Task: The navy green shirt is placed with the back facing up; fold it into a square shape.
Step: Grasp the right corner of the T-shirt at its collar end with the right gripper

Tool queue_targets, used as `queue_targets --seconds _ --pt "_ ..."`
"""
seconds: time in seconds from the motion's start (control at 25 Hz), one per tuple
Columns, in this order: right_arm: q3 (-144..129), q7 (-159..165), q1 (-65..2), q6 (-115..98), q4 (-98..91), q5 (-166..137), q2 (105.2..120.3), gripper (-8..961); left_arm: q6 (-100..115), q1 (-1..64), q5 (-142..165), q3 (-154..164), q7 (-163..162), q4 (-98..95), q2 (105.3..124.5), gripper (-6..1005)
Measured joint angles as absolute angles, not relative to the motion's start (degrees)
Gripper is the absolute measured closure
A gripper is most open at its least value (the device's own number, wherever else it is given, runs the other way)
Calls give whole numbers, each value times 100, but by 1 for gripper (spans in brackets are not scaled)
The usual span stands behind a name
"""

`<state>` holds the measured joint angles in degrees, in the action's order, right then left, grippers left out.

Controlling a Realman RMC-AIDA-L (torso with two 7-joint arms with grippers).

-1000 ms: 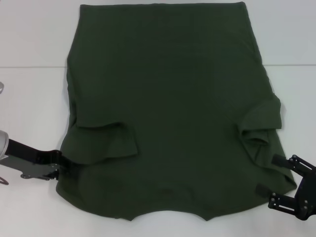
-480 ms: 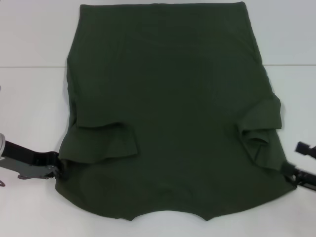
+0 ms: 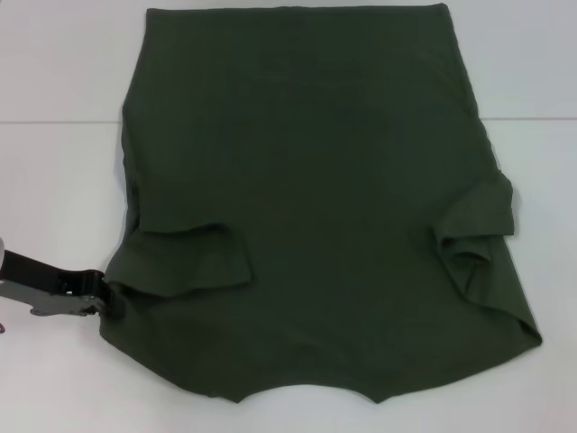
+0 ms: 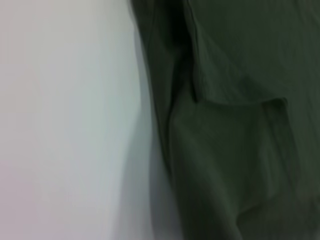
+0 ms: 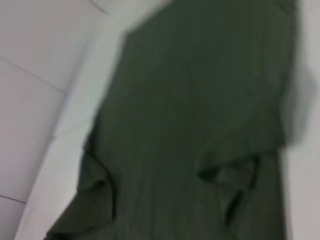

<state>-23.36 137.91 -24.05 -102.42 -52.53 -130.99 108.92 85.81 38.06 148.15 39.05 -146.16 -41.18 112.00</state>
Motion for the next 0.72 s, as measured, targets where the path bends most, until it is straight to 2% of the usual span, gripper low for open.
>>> queue_targets --seconds 0.08,0.36,0.72 --pt "-2341 14203 -2696 -10336 -5244 -13475 10830 38 8584 3837 14803 3904 -14546 -4123 11193 972" --pt "-2548 14713 -3565 -10108 -4871 -14580 10874 39 8551 3850 14799 3902 -14407 -4208 11188 972" --pt "-3300 14964 -3786 -9545 -4342 -14749 10886 41 8603 3781 14797 3774 -14175 -4283 11161 972"
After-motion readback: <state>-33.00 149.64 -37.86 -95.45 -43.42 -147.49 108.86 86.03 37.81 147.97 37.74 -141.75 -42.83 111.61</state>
